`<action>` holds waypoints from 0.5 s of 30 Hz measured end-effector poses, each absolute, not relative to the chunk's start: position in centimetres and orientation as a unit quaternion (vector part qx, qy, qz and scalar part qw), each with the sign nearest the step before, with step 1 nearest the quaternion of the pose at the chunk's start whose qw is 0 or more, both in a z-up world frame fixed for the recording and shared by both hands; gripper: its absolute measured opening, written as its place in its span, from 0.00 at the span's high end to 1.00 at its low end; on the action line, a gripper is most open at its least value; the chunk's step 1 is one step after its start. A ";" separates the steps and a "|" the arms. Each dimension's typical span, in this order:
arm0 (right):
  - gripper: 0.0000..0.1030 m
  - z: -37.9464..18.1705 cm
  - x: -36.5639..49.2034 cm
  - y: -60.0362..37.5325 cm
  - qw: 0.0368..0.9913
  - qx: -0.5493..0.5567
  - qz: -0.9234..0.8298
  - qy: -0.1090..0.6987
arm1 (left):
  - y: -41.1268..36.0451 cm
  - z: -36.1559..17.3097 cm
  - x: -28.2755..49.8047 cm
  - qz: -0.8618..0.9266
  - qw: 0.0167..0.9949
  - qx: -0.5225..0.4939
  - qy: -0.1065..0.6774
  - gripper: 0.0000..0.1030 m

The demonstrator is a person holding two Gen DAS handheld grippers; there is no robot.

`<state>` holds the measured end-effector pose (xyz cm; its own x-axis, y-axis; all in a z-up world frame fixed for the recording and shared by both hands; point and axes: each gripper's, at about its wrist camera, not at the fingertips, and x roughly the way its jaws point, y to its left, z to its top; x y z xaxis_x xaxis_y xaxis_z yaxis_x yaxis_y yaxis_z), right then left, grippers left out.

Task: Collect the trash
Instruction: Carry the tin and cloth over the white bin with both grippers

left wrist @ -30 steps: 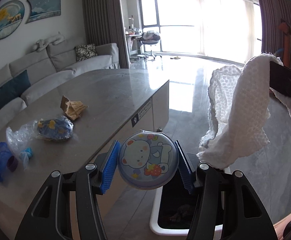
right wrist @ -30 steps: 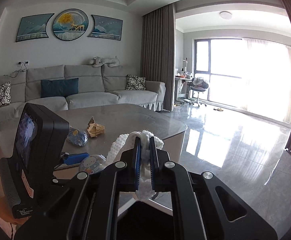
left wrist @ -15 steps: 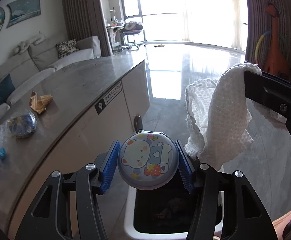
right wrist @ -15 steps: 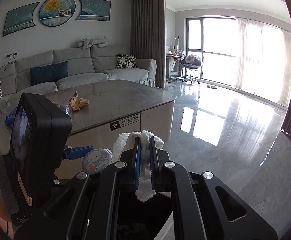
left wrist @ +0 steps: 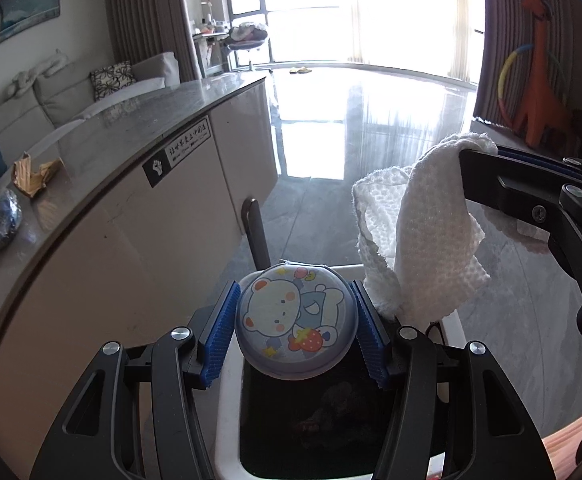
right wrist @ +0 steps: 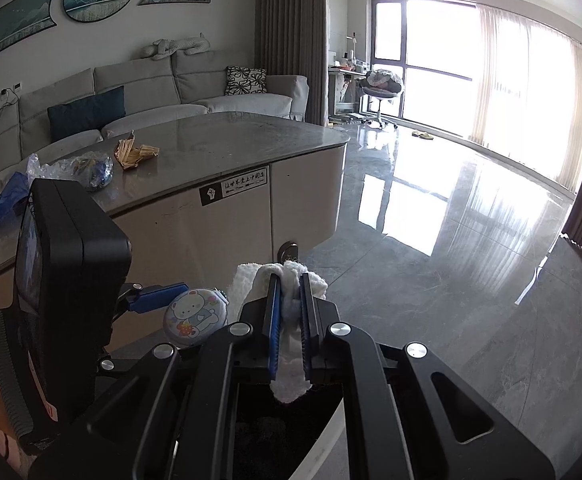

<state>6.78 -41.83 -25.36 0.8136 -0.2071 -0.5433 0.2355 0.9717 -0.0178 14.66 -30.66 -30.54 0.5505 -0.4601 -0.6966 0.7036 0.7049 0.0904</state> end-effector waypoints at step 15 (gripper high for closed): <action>0.90 -30.6 9.9 -42.9 0.925 0.033 -0.104 0.363 | -29.6 -34.5 15.6 -0.334 0.850 0.186 0.364 0.45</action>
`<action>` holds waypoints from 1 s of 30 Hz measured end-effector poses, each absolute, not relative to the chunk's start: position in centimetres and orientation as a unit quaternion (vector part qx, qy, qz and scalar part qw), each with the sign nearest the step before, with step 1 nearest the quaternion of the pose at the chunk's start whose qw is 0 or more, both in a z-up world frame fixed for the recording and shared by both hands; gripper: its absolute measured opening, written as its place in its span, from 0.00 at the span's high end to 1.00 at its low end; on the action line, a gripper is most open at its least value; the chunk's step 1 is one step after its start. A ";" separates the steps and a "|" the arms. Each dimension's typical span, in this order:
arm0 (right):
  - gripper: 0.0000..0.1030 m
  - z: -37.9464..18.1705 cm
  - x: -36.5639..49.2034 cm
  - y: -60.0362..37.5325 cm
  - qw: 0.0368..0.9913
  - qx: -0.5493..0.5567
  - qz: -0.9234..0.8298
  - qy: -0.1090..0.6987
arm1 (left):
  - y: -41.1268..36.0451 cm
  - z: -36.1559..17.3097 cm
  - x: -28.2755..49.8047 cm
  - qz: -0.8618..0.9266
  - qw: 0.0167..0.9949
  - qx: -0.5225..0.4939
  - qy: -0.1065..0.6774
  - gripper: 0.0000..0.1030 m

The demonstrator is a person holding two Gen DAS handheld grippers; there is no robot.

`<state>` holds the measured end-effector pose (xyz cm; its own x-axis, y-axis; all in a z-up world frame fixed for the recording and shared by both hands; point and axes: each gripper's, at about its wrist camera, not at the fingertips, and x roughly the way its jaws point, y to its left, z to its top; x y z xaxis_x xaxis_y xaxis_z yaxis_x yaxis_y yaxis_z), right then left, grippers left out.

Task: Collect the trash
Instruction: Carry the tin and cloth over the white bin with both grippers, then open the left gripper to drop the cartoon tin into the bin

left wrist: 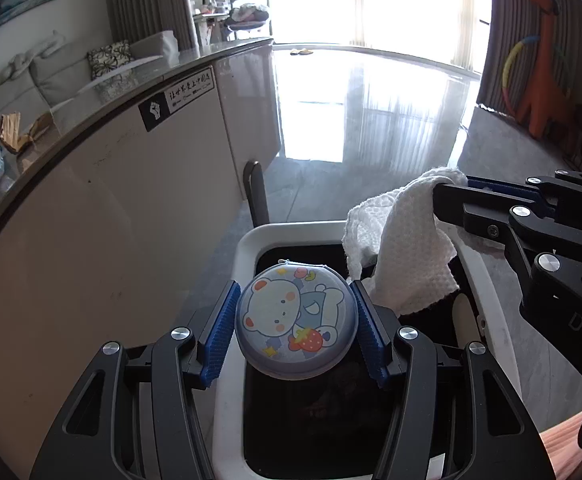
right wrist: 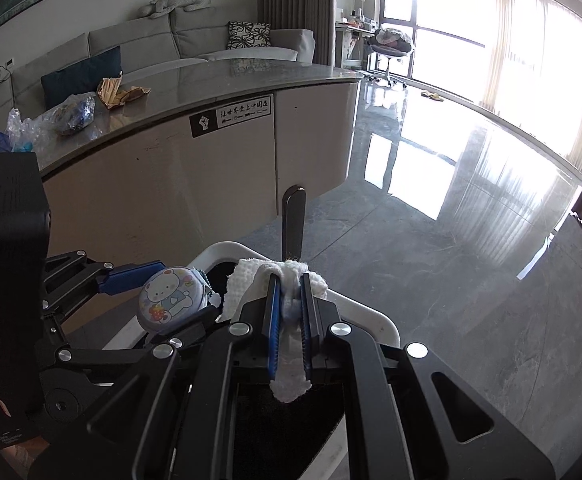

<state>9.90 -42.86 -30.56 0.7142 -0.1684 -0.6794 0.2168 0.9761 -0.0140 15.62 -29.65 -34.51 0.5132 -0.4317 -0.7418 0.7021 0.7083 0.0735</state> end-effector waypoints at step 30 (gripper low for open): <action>0.90 -31.1 10.4 -42.9 0.918 0.027 -0.102 0.381 | -30.0 -35.2 16.5 -0.335 0.837 0.221 0.371 0.04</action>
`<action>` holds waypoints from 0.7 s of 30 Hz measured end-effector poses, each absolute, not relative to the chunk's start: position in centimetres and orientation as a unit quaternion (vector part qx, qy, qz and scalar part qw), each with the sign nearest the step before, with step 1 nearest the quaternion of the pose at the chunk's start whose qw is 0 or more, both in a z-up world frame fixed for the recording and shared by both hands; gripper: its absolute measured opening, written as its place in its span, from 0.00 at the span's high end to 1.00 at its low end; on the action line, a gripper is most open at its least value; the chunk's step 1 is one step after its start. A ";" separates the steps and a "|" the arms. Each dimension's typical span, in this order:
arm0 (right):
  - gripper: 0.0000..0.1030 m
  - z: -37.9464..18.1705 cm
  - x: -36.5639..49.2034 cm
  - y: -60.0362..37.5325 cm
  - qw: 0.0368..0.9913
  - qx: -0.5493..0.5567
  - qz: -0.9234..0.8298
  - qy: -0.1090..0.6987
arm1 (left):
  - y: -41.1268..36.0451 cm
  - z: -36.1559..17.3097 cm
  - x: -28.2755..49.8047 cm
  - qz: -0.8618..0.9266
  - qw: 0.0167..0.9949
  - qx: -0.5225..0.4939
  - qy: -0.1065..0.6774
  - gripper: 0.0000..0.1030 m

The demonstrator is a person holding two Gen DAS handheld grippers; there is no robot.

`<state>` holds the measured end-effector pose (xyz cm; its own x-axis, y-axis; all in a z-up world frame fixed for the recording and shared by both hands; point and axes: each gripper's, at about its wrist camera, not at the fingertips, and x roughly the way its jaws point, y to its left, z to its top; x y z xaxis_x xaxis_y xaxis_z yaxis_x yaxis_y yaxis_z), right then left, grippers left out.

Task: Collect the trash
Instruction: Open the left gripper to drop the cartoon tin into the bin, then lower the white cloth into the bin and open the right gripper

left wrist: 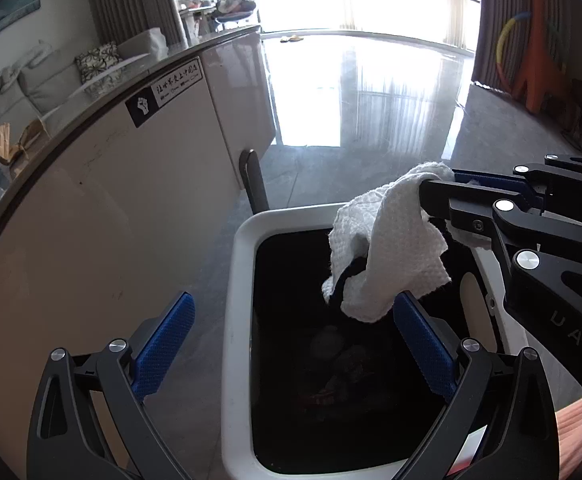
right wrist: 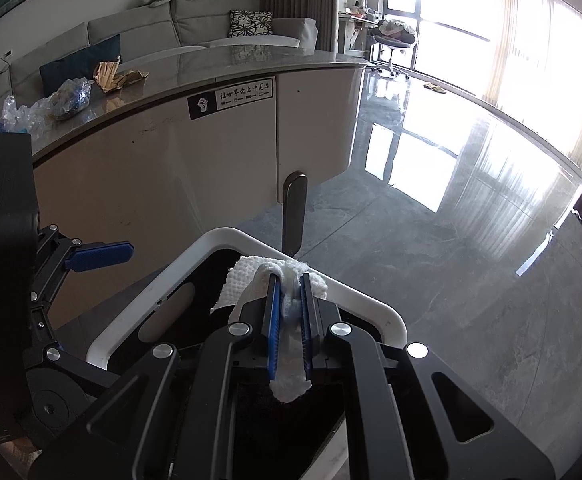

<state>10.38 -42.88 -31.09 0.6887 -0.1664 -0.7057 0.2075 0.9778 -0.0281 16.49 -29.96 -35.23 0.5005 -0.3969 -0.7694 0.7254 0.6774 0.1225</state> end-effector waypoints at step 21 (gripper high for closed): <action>0.89 -35.8 12.3 -40.6 0.888 0.002 -0.069 0.455 | -26.1 -32.3 18.1 -0.302 0.859 0.217 0.352 0.04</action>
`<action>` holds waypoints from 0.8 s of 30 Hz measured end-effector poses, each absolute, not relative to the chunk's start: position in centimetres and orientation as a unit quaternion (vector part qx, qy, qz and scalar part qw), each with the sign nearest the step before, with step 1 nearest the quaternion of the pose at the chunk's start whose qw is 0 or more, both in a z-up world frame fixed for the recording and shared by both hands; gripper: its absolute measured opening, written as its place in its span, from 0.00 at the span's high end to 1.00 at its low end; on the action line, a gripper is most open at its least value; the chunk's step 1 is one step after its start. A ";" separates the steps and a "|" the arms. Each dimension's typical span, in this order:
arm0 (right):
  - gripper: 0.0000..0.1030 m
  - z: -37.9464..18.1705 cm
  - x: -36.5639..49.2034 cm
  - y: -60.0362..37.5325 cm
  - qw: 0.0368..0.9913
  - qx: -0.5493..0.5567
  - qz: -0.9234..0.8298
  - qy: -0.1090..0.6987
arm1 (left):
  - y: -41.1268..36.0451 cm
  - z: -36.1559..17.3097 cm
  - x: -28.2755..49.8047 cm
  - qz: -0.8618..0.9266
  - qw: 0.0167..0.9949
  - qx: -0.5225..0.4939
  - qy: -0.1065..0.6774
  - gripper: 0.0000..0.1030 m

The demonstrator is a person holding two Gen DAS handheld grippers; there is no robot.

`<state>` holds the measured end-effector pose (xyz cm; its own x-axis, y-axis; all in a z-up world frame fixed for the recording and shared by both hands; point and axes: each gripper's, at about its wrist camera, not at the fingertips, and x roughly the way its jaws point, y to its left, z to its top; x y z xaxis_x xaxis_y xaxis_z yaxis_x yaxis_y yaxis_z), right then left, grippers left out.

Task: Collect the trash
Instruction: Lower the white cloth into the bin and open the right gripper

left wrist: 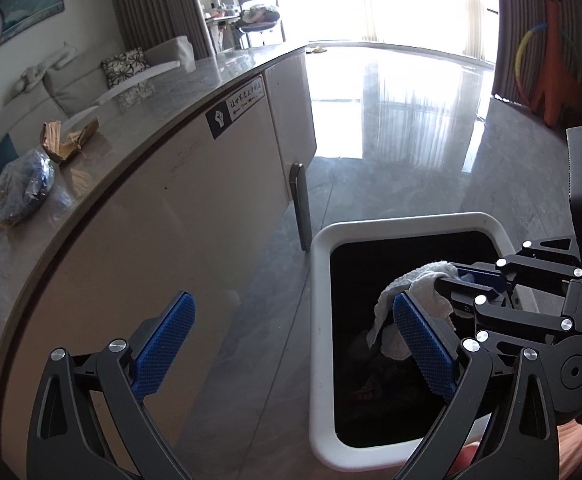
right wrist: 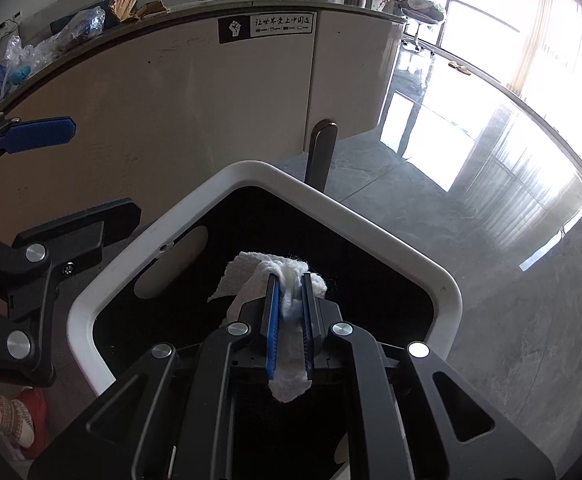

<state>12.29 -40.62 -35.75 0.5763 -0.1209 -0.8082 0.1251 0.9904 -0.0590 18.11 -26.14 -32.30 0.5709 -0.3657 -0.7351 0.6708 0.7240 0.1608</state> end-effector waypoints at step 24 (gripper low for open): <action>0.05 -37.2 12.3 -41.4 0.879 0.015 -0.083 0.470 | -26.6 -31.7 18.1 -0.307 0.859 0.205 0.355 0.04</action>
